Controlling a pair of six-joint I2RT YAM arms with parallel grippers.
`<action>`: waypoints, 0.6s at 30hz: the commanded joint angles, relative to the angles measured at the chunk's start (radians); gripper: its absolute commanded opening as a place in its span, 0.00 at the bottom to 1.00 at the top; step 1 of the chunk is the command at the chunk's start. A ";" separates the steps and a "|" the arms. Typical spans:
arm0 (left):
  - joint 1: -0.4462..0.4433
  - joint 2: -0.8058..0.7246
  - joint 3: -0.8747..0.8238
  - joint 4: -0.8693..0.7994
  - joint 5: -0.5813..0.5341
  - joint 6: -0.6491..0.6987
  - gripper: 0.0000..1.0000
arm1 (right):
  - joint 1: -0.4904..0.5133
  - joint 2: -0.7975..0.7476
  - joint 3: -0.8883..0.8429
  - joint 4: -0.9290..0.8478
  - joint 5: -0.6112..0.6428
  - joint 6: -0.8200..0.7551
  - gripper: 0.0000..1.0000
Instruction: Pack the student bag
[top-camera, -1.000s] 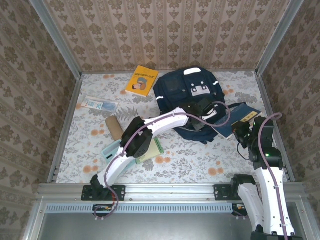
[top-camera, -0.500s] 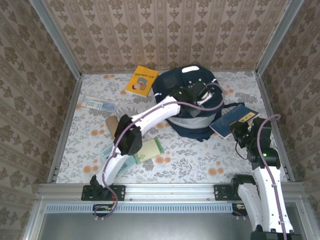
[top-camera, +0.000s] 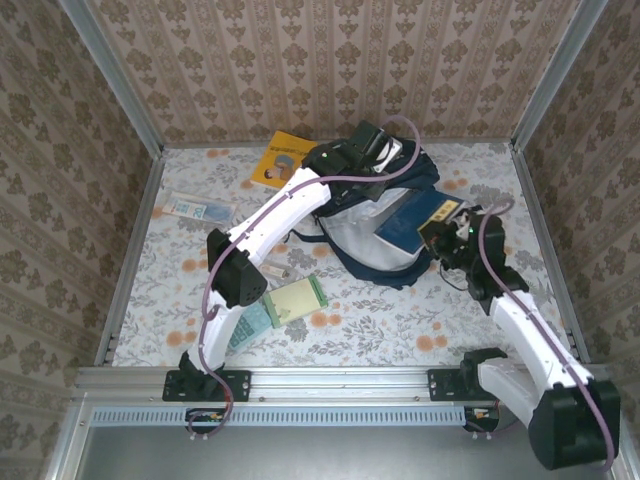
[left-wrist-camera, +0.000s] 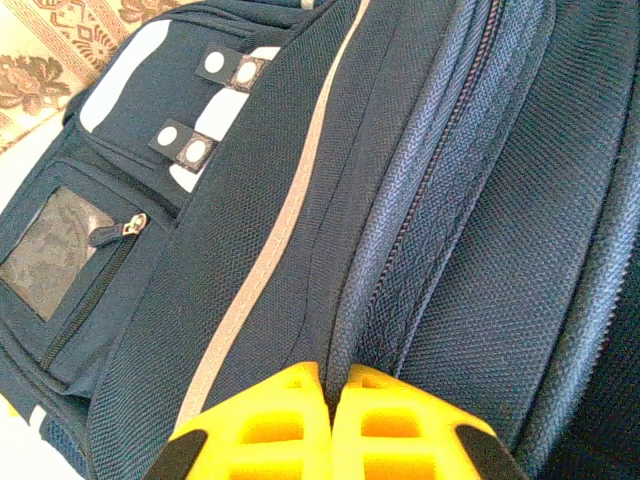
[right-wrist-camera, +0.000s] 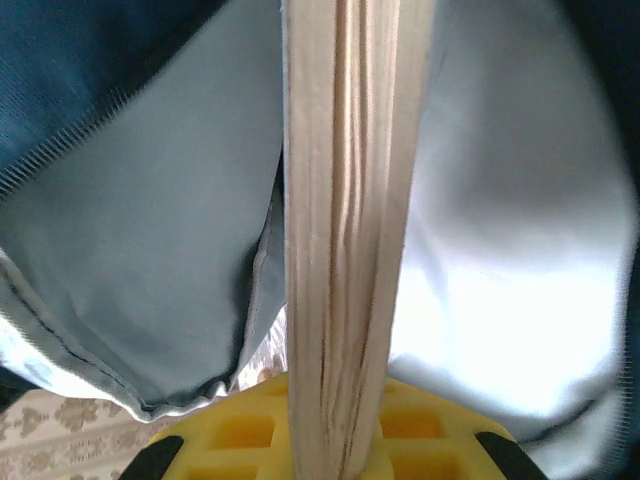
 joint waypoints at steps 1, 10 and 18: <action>0.007 -0.064 0.079 0.030 0.008 -0.077 0.00 | 0.080 0.070 0.019 0.222 0.088 0.048 0.00; 0.001 -0.073 0.079 0.043 0.063 -0.118 0.00 | 0.139 0.322 0.050 0.516 0.260 0.076 0.00; -0.002 -0.075 0.077 0.054 0.092 -0.137 0.00 | 0.196 0.604 0.158 0.742 0.411 0.170 0.00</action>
